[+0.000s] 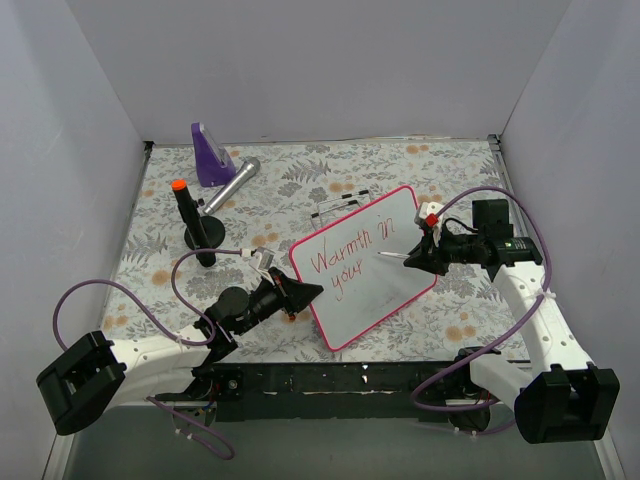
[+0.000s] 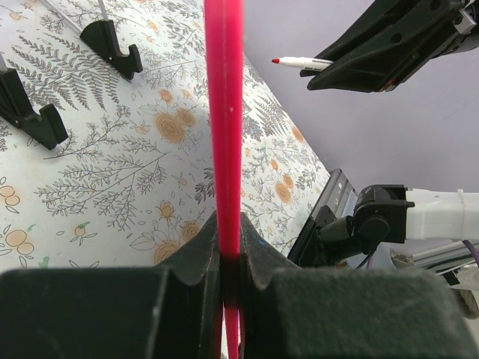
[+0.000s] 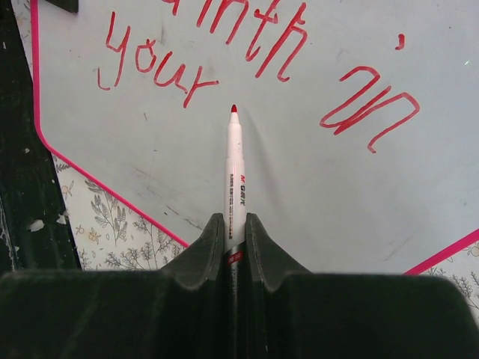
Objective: Write a sentence on the whiteboard
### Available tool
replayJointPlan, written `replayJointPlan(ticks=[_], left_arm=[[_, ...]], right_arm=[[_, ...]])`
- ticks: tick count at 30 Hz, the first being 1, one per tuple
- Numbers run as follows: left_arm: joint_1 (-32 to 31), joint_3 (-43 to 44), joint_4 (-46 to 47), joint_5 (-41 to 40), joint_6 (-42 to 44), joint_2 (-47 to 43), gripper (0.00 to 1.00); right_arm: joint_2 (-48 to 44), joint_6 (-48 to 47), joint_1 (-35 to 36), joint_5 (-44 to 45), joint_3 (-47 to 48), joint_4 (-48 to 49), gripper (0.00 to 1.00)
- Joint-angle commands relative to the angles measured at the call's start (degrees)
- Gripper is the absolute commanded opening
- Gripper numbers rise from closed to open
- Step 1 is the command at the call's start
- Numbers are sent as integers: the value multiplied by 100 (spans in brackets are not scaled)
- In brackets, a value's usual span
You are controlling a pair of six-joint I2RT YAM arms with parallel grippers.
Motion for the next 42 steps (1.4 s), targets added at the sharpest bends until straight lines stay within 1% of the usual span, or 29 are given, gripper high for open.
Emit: replayJointPlan(ticks=[1,7,11,17,26,42], left_arm=[[-11,151,265,31,16,-156,0],[-11,142,292,22,-54,-147,0],[-20,133,344,-5,-107,-121,0],[-20,230,344,13,-168,28,0],[-20,300,397,13,-195,187,0],[-11,273,423,22,-186,196,0]], right_arm=[[32,61,-70,-43,239,189,1],[24,78,-79,-246,134,180,1],[41,306,-79,122,28,504,1],[138,588,-71,80,-25,742,1],[323,632,184,334,-332,901,1],[428,694,211,537,-359,1015,1]])
